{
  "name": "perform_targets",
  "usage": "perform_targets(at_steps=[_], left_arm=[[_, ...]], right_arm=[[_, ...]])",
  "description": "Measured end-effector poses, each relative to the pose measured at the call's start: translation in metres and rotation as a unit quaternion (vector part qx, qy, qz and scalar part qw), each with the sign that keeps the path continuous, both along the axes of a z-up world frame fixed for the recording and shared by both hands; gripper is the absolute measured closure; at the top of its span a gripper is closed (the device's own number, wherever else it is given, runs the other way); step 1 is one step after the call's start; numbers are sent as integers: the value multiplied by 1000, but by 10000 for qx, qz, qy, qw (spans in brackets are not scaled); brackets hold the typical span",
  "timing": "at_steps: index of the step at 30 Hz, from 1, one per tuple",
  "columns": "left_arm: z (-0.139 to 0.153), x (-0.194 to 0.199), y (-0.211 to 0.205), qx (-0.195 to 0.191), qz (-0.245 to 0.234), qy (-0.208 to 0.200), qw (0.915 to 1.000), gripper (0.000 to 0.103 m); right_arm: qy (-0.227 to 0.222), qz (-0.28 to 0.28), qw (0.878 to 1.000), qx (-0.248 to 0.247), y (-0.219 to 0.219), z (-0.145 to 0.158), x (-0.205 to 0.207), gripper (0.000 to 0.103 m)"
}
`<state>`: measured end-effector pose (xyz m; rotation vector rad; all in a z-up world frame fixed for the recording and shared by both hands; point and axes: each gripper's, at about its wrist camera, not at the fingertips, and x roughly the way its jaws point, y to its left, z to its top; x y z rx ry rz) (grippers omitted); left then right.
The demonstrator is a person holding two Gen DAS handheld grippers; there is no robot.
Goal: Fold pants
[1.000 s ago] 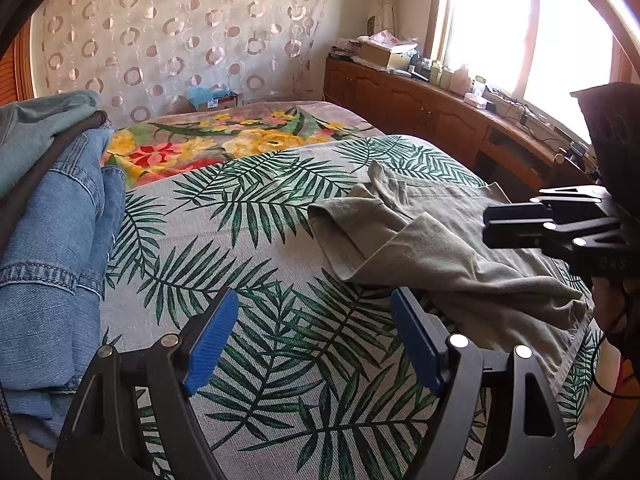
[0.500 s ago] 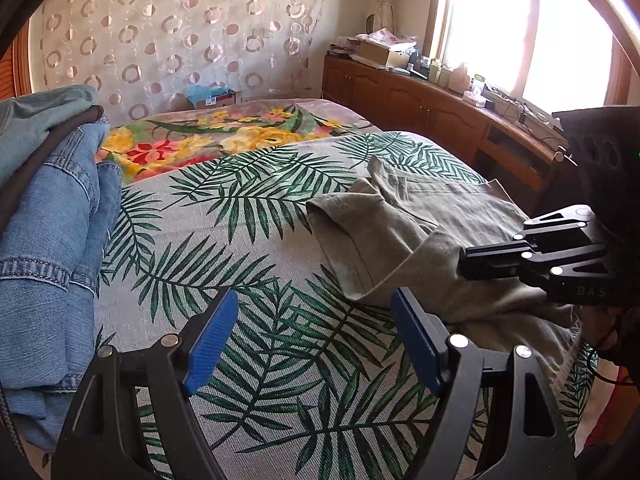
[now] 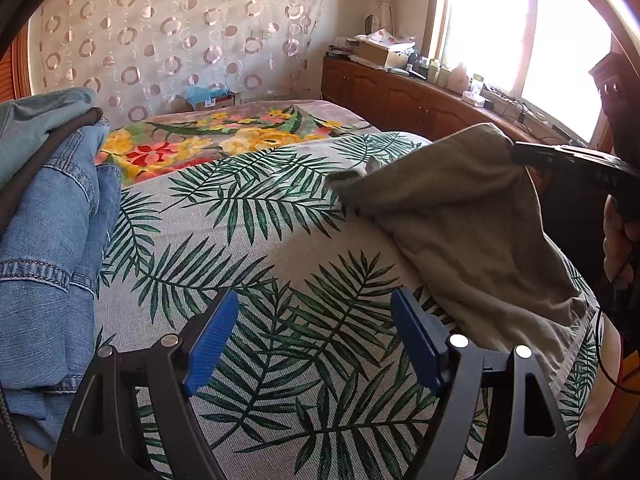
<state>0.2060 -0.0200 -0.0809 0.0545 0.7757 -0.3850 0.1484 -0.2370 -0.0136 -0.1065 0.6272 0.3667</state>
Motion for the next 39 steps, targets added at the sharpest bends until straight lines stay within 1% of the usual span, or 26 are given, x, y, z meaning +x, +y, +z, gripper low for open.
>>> perform_targets(at_steps=[2,4,6,8,11,14,16,22,24,28,29,30,31,34,37,39], left_arm=[[0,0,0,8,8,5,10000,24],[0,0,-1,15,5,12,10000,24],[0,0,-2,29,0,17,10000,24],[-1,1,-3,43,-2,23,10000,24],[-2,2,-4,66,-5,41,10000,24],[-2,2,-5,99,-23,51,9999,24],[-3,2,-7,116,-31,55,9999,24],[-2,1,-10,154,-77,87,9998,24],[-1,0,-13,156,-102,98,9998,24],[1,-3,-19,213,-166,94,9996,24],[2,-3,-21,213,-184,107,9995,24],[2,-3,-23,209,-201,112,9995,24],[3,-4,-26,210,-231,115,9994,24],[3,-5,-33,239,-302,116,9992,24],[5,-6,-39,263,-375,119,9989,24],[5,-5,-43,269,-414,122,9987,24]], right_arm=[[-70,-329,9992,-230,-9,-4,5,100],[61,-537,9976,-424,-12,-13,15,100],[290,-586,9971,-386,-12,-22,24,100],[389,-639,9966,-349,-19,-30,27,94],[453,-853,9948,-325,-34,-35,35,89],[703,-951,9928,-209,-39,-40,47,83],[845,-917,9921,-168,-39,-41,57,79],[1098,-752,9909,187,-48,-41,80,77],[1154,-690,9905,280,-53,-42,84,77],[1122,-518,9920,274,-57,-44,81,77],[1110,-470,9923,276,-56,-47,80,84],[1093,-396,9928,302,-56,-47,81,93],[1081,-309,9931,324,-57,-47,81,98],[896,-267,9950,350,-64,-41,78,99],[626,-453,9967,252,-79,-28,73,99],[559,-665,9962,78,-89,-21,73,99]])
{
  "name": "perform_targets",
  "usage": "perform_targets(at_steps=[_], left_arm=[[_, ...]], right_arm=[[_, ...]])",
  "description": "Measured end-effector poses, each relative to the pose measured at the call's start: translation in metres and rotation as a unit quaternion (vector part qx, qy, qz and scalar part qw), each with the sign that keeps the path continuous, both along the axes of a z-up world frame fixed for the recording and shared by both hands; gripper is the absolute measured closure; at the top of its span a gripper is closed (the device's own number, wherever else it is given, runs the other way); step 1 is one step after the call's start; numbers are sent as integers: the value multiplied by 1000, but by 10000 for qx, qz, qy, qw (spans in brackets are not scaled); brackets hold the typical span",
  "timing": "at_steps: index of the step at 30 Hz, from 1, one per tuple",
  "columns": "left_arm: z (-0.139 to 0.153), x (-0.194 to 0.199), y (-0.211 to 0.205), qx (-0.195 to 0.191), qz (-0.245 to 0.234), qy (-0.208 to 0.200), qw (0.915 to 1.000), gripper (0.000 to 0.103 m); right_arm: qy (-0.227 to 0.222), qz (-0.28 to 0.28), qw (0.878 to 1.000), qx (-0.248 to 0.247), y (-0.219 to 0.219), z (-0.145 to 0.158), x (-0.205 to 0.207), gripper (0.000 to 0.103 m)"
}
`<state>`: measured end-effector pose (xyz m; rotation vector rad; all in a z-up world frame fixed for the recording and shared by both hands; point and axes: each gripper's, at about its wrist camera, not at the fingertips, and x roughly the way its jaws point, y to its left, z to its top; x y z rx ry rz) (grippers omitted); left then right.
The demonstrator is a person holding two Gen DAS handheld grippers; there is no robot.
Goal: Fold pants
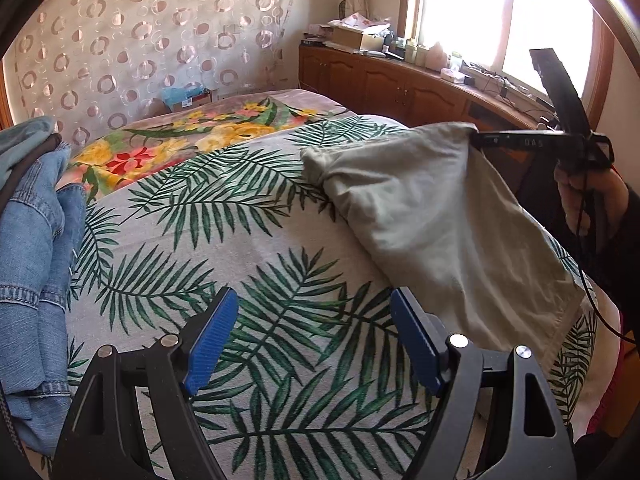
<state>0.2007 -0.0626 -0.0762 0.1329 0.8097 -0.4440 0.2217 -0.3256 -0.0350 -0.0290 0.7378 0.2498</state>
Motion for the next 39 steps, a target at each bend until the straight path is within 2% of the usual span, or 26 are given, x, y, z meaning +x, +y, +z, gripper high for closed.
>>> perform_targets(at_steps=[4,6,7,8,16,27,39], left_arm=[[0,-1,-8,27,-86,15,10000,24],[0,-2,-11,39,-126,18,9999,24],[-1,-2,-13,49,-146,22,9999,24],[-1,-3,-15,55,-158,22,9999,24],[0,-12,-24,41,-260,35,9996,24],[7,-38,-40,41,-448,-57,9990,24],[14,-73,-46,88,-533,-195,9984,24]], right_arm=[[-43,-289,9991,-308,-10,1,2,99],[56,-300,9989,-344,-11,-3,2,91],[140,-348,9985,-396,-12,-7,2,81],[199,-359,9984,-401,-10,-9,2,77],[258,-189,9995,15,-16,-15,-34,77],[246,-46,9996,108,-23,-10,-101,77],[127,15,9998,179,-11,-9,-138,77]])
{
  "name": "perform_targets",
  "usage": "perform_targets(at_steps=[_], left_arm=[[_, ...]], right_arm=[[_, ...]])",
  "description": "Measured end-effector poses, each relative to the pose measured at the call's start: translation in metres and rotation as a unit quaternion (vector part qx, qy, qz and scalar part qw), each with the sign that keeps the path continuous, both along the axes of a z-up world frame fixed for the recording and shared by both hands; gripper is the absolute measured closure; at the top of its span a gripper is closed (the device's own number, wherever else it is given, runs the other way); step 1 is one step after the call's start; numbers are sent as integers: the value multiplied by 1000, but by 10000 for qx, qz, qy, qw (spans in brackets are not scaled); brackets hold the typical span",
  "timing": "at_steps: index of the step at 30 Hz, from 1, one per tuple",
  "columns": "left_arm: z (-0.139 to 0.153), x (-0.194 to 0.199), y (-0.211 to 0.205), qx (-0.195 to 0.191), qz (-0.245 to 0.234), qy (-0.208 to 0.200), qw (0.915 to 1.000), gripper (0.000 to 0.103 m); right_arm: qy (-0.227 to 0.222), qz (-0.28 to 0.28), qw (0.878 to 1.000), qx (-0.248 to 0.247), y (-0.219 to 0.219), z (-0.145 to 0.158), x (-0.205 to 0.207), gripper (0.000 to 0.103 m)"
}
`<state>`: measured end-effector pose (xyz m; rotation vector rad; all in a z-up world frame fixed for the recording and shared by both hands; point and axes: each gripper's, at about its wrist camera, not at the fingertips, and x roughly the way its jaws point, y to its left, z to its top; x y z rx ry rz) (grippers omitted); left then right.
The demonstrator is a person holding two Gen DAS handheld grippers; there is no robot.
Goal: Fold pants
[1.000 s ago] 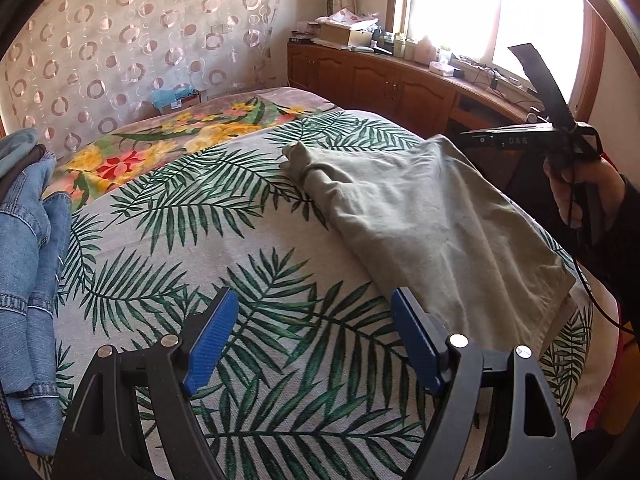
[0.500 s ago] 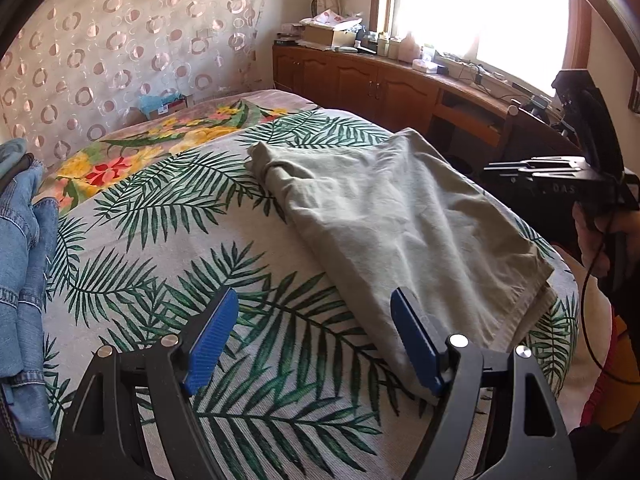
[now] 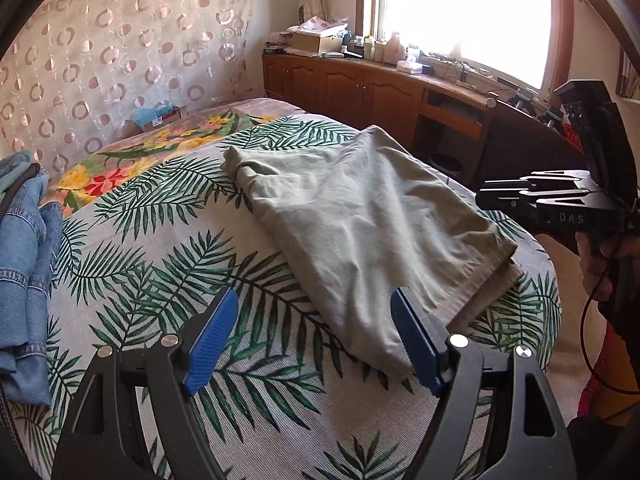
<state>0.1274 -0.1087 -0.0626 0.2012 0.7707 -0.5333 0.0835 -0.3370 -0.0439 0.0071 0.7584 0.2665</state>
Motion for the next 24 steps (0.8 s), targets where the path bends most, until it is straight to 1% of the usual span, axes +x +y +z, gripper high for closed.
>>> perform_targets(at_steps=[6,12,20,24], left_arm=[[-2,-15,-2,27,24,-20,10000,24],[-15,-23,-2,76,98,150,9998,24],[-24,-30,-11,218,-81,242,9994,24],[-27,-31,-15,253,-120,247,9993,24]], right_arm=[[-39,-10,10000,-33,1,-3,-12,77],[-10,-14,10000,-8,-1,-8,-24,77],[51,-27,9999,113,3,-16,-29,77],[61,-44,10000,36,6,-19,-27,77]])
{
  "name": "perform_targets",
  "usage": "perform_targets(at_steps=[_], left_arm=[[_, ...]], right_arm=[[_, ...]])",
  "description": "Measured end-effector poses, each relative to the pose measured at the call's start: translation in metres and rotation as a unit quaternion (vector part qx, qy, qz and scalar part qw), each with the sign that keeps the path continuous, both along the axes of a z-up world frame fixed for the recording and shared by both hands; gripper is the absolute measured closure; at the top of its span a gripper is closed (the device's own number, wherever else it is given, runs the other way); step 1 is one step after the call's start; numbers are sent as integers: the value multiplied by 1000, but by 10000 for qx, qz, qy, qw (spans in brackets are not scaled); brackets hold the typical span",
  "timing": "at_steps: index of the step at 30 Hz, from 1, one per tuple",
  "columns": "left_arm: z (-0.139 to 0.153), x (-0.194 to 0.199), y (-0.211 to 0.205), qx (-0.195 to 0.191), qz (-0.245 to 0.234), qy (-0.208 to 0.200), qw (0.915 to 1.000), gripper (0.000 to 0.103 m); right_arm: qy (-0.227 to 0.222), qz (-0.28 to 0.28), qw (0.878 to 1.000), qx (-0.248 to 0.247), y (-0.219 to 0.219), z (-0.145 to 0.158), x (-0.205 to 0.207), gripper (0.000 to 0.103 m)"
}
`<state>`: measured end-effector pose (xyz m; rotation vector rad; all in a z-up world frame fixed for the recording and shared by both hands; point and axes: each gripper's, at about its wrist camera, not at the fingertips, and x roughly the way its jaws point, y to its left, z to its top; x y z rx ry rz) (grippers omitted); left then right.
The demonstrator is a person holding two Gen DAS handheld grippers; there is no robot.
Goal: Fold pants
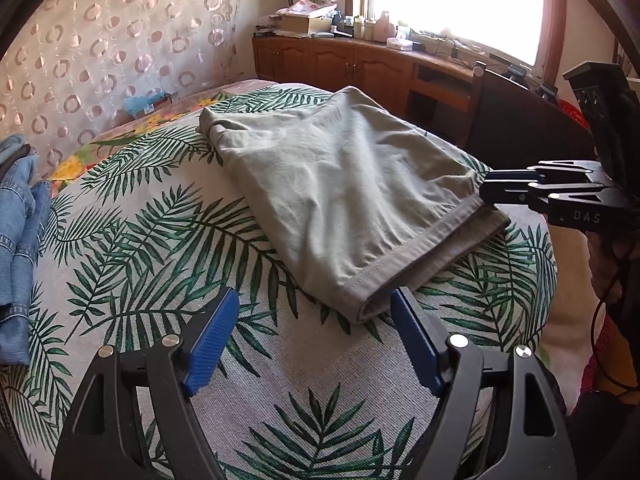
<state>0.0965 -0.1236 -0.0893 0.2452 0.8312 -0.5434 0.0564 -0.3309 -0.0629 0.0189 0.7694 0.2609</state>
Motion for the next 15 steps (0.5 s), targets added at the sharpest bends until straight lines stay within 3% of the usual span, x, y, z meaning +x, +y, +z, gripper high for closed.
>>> perform_targets(at_steps=[4,6,9,15], left_arm=[[0,1,-3,16,-19,-2,10000,32],[1,1,-3,-21,-28,-45,10000,37],[2,-1,-3,-99,-98,-19,9999,49],[5,-5,-3,-86,-133,-56,9999,52]], right_arm=[[66,49,9998,-156,2,-2,1,77],[60,96,9998,-148,1,0,0,92],[-13,162,9998,-100,1,6,-4,96],[-266,241,9992,-181,1,24,-23,97]])
